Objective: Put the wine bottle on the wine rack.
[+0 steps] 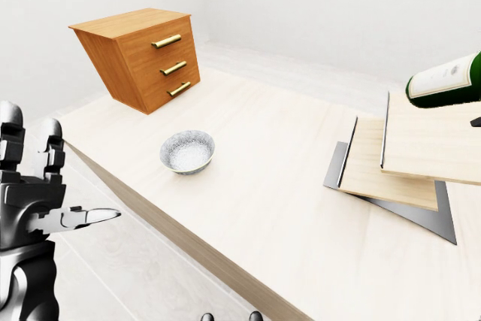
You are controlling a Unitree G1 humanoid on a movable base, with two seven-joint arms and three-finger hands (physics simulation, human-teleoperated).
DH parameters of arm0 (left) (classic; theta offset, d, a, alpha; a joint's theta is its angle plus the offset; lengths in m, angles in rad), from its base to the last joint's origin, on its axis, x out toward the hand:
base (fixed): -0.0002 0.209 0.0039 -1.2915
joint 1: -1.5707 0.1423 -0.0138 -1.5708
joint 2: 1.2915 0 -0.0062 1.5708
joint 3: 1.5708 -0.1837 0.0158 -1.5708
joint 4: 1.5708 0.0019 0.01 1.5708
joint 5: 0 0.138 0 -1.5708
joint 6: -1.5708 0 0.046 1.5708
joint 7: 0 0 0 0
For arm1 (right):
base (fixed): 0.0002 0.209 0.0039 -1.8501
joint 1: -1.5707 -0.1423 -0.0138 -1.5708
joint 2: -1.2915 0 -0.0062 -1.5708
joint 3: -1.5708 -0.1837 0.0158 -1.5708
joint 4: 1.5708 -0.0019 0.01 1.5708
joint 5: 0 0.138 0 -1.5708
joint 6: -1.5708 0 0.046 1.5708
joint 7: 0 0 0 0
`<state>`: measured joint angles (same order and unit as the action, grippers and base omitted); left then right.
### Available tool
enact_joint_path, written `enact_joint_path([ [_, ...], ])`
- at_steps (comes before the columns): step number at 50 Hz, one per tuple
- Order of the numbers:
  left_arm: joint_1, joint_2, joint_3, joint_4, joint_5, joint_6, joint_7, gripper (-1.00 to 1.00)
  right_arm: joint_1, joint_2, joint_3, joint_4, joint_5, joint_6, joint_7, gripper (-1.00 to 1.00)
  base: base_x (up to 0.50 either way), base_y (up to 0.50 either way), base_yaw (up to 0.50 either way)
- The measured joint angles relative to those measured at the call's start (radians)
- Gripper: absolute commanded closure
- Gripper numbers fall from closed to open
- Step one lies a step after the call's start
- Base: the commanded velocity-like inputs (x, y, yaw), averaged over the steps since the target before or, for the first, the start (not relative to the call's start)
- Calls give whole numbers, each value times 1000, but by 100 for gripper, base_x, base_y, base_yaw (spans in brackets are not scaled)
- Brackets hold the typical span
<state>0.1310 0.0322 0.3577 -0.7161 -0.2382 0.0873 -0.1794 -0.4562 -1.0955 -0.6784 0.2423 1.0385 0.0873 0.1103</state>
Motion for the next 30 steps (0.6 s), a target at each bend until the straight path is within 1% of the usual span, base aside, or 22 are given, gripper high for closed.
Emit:
enact_joint_path([
  [14, -3, 0, 3, -6, 2, 0, 1, -100, -16, -53, 16, 207, -47, 0, 89, 100, 0, 0, 0],
  [23, -2, -1, 0, 0, 8, 0, 1, -100, -36, -79, 31, 308, -46, 0, 118, 100, 0, 0, 0],
  [30, -1, -3, -4, 6, 14, 0, 2, -100, -58, -83, 50, 372, -30, 0, 130, 100, 0, 0, 0],
])
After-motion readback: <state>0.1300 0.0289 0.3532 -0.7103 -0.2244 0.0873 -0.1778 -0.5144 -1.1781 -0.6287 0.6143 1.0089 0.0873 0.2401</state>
